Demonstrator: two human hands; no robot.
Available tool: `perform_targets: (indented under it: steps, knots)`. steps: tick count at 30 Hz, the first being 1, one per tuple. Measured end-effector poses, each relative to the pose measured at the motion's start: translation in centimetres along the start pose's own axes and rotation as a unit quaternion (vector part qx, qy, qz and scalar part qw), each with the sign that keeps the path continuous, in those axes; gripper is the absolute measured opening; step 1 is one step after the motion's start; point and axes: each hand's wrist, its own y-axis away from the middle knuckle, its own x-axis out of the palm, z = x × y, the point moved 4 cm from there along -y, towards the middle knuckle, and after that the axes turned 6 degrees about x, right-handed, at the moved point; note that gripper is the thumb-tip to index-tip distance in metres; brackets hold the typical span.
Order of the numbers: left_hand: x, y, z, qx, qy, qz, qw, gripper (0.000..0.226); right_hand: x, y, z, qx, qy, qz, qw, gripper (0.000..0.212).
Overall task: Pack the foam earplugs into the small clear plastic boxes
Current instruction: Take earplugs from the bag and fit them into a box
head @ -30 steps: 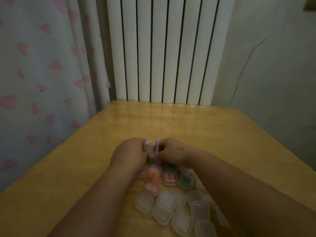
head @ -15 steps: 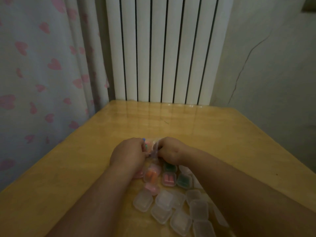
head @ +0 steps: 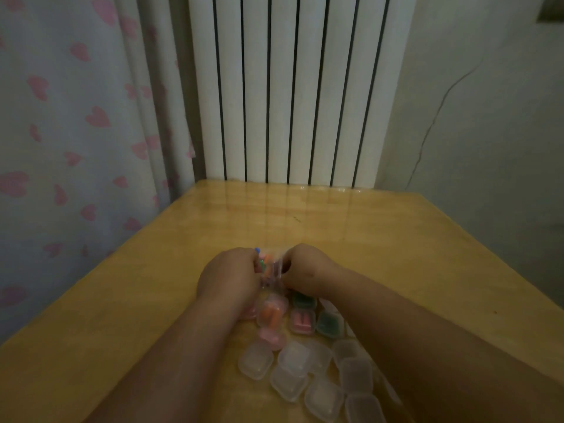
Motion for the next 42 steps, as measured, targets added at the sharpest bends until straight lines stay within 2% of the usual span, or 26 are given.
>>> perform_targets:
  steps: [5, 8, 11, 17, 18, 20, 22, 24, 26, 29, 32, 34, 37, 40, 42]
  knots:
    - [0.0, 0.0, 0.1, -0.002, -0.003, 0.002, 1.000, 0.020, -0.5, 0.4, 0.0, -0.004, 0.033, -0.032, 0.999, 0.011]
    - [0.0, 0.0, 0.0, 0.002, -0.009, -0.002, 1.000, 0.021, -1.3, 0.6, -0.7, 0.013, -0.026, -0.077, 0.997, 0.005]
    - [0.0, 0.0, -0.2, 0.006, -0.006, -0.005, 1.000, 0.020, -2.0, 1.2, -1.9, 0.050, -0.064, -0.112, 0.990, 0.013]
    - [-1.1, 0.2, -0.6, 0.025, -0.013, -0.045, 0.999, 0.010, -2.8, 3.7, -4.6, 0.074, -0.164, -0.160, 0.970, 0.011]
    - [-1.4, 0.2, -0.8, 0.026, 0.019, -0.054, 0.998, 0.014, -2.9, 4.4, -4.8, 0.075, -0.186, -0.164, 0.966, 0.009]
    - [-2.1, 0.3, -1.4, 0.035, 0.154, -0.068, 0.985, 0.017, -3.2, 5.6, -4.9, 0.062, -0.232, -0.169, 0.956, 0.005]
    - [-2.8, 1.0, -2.7, 0.065, 0.281, -0.064, 0.955, 0.013, -3.3, 6.6, -4.9, 0.036, -0.263, -0.173, 0.949, 0.005]
    - [-3.0, 1.8, -4.1, 0.107, 0.347, -0.034, 0.931, 0.014, -3.2, 7.1, -4.8, 0.011, -0.298, -0.171, 0.939, 0.006]
    - [-2.6, 2.4, -4.9, 0.135, 0.359, 0.002, 0.924, 0.020, -2.8, 7.2, -4.7, -0.006, -0.336, -0.161, 0.928, 0.006]
    - [-1.9, 2.2, -4.9, 0.141, 0.309, 0.016, 0.940, 0.021, -2.2, 7.1, -4.7, -0.018, -0.330, -0.142, 0.933, 0.004]
    - [-1.7, 2.1, -4.9, 0.129, 0.315, 0.012, 0.940, 0.016, -2.0, 7.1, -5.0, -0.009, -0.393, -0.126, 0.911, 0.016]
    - [-1.8, 2.0, -4.6, 0.099, 0.370, 0.009, 0.924, 0.015, -2.1, 7.1, -5.6, 0.008, -0.437, -0.147, 0.888, 0.024]
    - [-1.7, 1.9, -4.2, 0.054, 0.456, 0.018, 0.888, 0.013, -2.6, 7.2, -6.2, 0.014, -0.397, -0.204, 0.895, 0.015]
    - [-1.7, 2.2, -4.3, 0.023, 0.523, 0.030, 0.851, 0.014, -2.3, 7.2, -5.9, 0.009, -0.450, -0.183, 0.874, 0.004]
    - [-1.6, 2.2, -4.5, 0.021, 0.535, 0.034, 0.844, 0.017, -2.2, 7.4, -5.4, 0.002, -0.462, -0.171, 0.870, 0.004]
